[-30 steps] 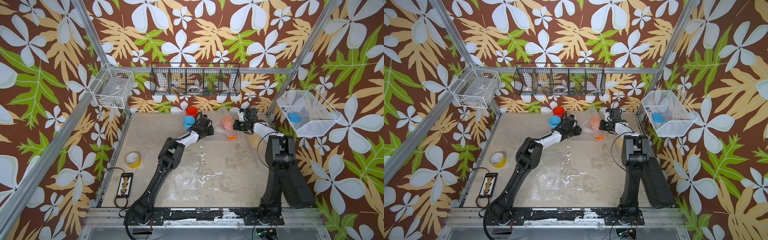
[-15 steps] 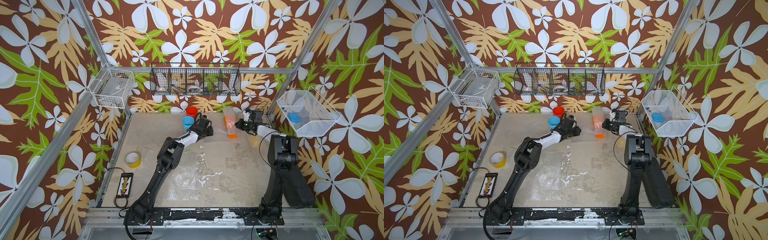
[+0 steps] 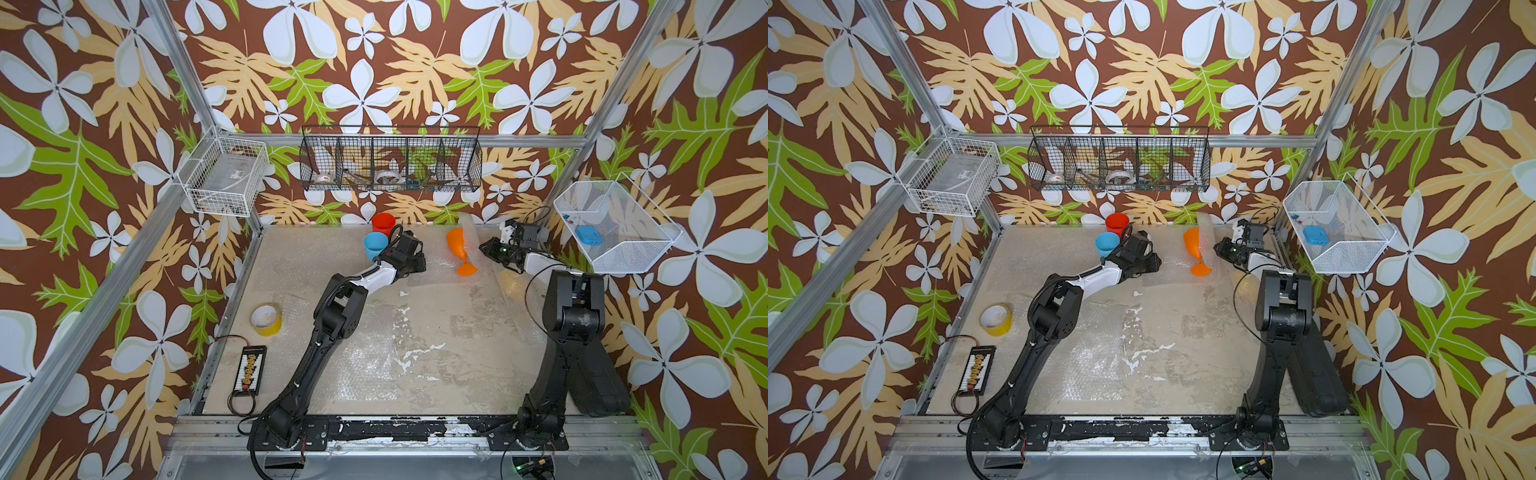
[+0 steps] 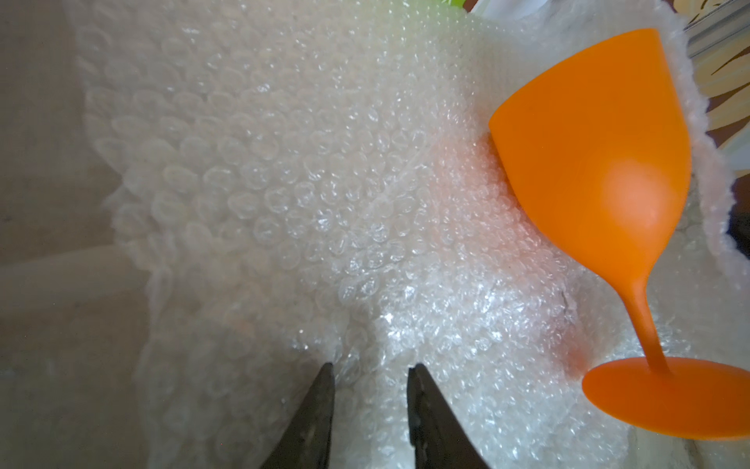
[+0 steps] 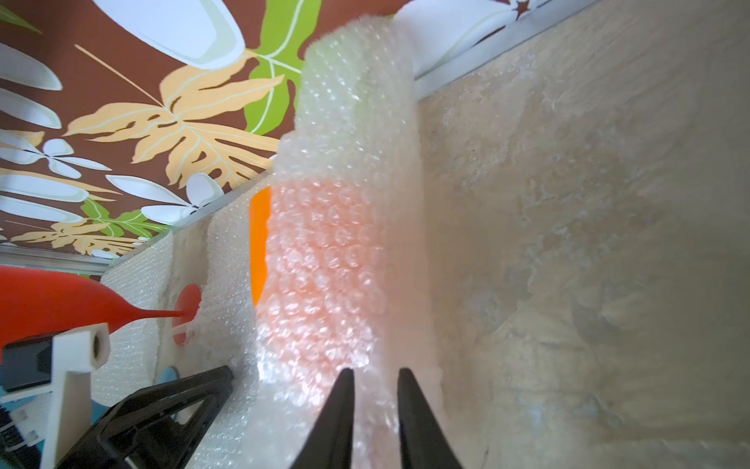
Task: Unpack wine glasses from bubble wrap
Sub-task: Unwrap the bubble wrap at the center of the board.
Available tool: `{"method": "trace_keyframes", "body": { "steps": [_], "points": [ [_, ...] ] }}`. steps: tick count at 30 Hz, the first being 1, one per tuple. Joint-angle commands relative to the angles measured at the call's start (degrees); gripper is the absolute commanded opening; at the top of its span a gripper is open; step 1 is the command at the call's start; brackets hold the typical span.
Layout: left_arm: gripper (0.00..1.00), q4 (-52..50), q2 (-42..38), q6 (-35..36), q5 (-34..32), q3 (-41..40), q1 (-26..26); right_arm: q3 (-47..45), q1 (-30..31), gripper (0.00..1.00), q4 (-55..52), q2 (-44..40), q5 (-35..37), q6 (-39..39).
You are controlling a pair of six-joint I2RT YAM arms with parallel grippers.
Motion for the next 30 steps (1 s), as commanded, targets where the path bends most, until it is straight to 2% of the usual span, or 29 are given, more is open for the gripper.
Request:
{"method": "trace_keyframes", "body": {
  "steps": [1, 3, 9, 13, 18, 26, 30],
  "points": [
    [0.34, -3.7, -1.1, 1.0, 0.5, 0.7, 0.2, -1.1, -0.1, 0.3, 0.8, -2.8, 0.6, -1.4],
    [0.34, -3.7, -1.6, 0.9, 0.5, 0.8, 0.2, -3.2, -0.1, 0.33, 1.1, -5.2, 0.9, -1.6],
    [0.35, -3.5, -3.6, 0.9, 1.2, 1.3, 0.0, -13.2, 0.3, 0.35, 3.7, -13.9, 0.0, -1.8],
    [0.35, -3.8, -4.6, 1.1, 2.2, 1.8, -0.4, -19.3, 4.2, 0.35, 2.4, -18.9, 1.9, -5.2],
    [0.35, -4.0, -7.4, 1.5, 2.3, -0.6, -0.8, -25.3, 9.1, 0.36, 2.9, -22.3, 4.4, -5.7],
    [0.37, -3.1, -15.2, 2.8, 1.5, -9.6, -0.8, -25.7, 16.2, 0.36, 4.5, -15.9, 5.5, -7.2],
    [0.37, -3.1, -19.6, 3.4, 1.0, -13.8, -0.8, -21.2, 17.7, 0.36, 4.4, -10.4, 5.4, -6.9]
  ]
}}
